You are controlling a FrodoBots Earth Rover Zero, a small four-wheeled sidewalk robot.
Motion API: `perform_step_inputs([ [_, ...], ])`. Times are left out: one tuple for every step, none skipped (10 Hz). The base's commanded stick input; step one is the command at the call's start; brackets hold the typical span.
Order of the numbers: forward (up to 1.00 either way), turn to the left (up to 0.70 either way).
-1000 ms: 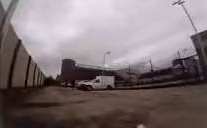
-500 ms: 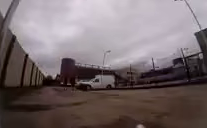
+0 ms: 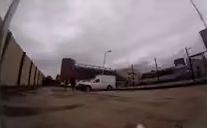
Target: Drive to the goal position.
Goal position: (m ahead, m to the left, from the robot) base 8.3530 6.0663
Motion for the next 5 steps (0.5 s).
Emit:
perform_step_inputs([
  [1.00, 0.40],
  [1.00, 0.40],
  [1.00, 0.33],
  [1.00, 0.00],
  [1.00, 0.00],
])
